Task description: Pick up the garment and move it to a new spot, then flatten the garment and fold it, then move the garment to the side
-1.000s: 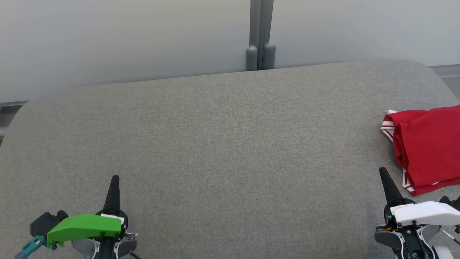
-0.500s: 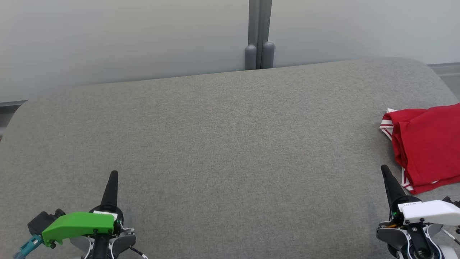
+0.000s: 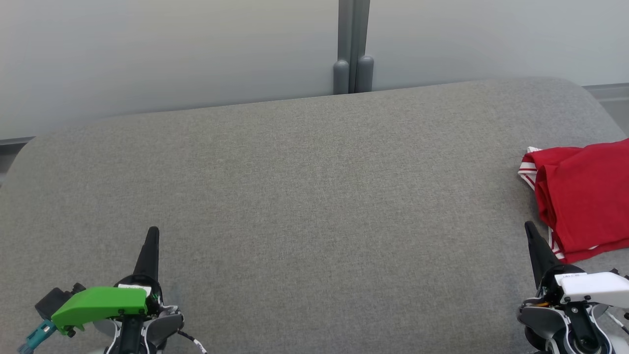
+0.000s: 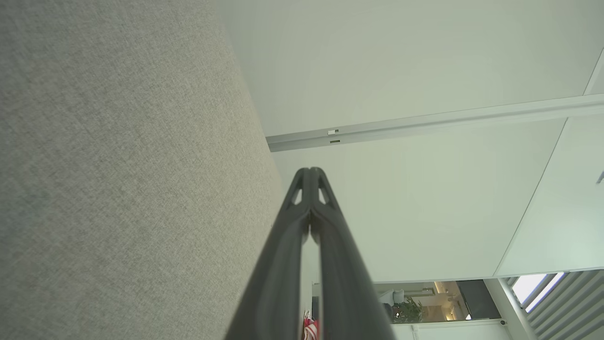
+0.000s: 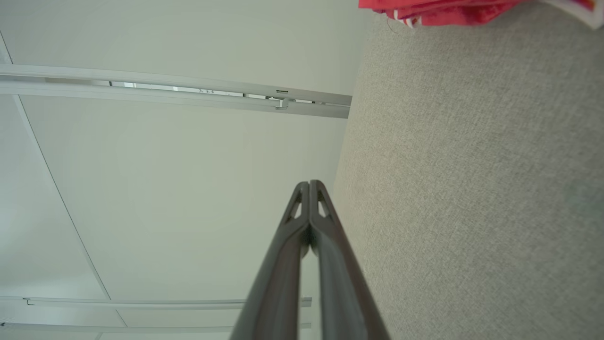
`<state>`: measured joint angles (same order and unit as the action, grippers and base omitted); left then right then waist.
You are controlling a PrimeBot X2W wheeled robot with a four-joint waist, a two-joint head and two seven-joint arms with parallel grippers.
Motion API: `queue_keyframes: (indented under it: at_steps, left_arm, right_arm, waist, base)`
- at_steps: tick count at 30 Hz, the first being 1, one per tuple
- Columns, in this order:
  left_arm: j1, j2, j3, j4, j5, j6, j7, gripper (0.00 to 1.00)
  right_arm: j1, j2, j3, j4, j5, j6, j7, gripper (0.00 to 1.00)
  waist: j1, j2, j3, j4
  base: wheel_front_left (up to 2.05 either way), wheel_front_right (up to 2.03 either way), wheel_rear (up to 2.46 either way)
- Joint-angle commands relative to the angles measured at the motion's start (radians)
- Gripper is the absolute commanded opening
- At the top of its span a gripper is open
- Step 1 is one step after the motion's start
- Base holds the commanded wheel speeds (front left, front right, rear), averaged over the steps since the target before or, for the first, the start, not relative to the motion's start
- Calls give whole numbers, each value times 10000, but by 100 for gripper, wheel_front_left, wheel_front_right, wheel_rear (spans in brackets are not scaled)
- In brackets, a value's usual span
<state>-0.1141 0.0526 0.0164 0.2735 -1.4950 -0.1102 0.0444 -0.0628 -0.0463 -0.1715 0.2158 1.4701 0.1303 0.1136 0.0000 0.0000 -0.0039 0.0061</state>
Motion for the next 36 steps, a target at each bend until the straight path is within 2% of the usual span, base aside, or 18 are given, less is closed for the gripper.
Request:
queue_keyframes:
  at_steps: [1, 20, 36]
  left_arm:
    - [-177, 7, 55, -44, -143, -63, 74, 0]
    - [-287, -29, 224, -49, -1289, -246, 352, 0]
    - [-284, -28, 217, -49, -1273, -232, 349, 0]
  right_arm:
    - [-89, -58, -40, -70, 179, 7, 63, 0]
    - [-125, -63, -236, -87, 1471, 7, 422, 0]
    - [-122, -62, -226, -84, 1435, 7, 407, 0]
  waist:
    - [0, 0, 2, -3]
    - [0, 0, 52, -62]
    - [0, 0, 52, -62]
  base:
    - [0, 0, 0]
    - [0, 0, 0]
    - [0, 0, 0]
